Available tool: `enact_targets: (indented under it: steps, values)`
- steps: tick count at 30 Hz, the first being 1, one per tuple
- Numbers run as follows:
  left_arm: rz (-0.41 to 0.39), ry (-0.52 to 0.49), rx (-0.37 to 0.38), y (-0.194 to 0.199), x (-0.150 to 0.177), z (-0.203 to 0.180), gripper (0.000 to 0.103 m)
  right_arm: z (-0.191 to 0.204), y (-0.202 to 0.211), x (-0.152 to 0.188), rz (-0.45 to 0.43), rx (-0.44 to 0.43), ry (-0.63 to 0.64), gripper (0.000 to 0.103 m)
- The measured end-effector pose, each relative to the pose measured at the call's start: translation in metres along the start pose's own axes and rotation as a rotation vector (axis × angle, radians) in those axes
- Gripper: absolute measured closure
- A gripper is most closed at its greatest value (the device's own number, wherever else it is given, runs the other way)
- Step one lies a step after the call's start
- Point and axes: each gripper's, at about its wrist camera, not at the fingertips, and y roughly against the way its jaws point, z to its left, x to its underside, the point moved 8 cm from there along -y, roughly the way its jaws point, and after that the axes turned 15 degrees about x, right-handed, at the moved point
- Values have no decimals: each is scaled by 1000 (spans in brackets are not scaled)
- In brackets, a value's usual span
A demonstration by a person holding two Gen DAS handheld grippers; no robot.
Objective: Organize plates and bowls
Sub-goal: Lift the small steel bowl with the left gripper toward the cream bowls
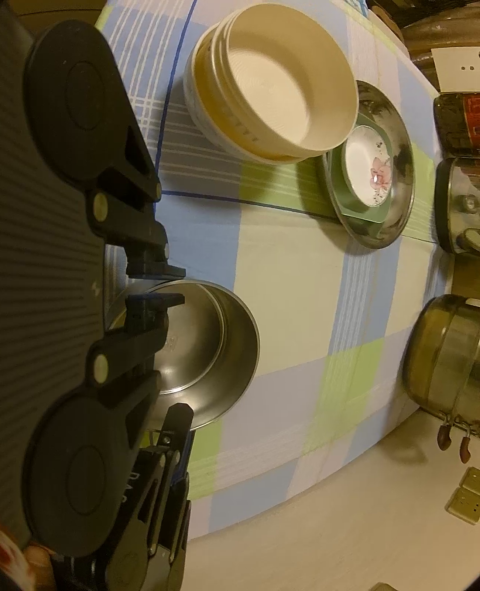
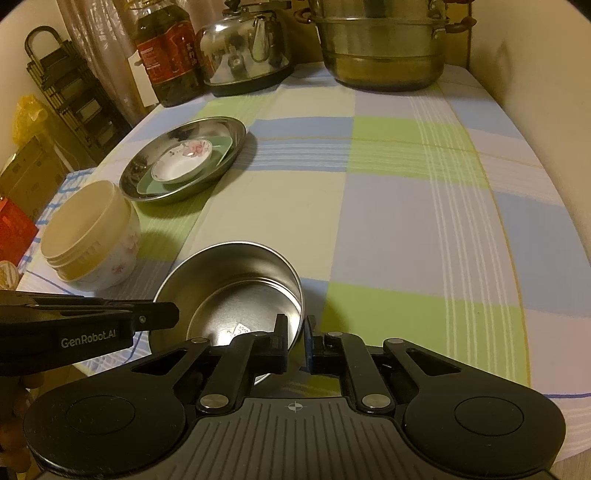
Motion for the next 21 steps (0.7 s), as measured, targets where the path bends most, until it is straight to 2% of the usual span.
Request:
enact_targets:
  steps: [9, 21]
  values:
    - [-60, -11, 16, 31, -11, -9, 97, 0, 26, -15, -24, -26, -26, 95]
    - [-158, 0, 17, 85, -33, -8, 97, 21, 60, -49, -48, -80, -25, 95]
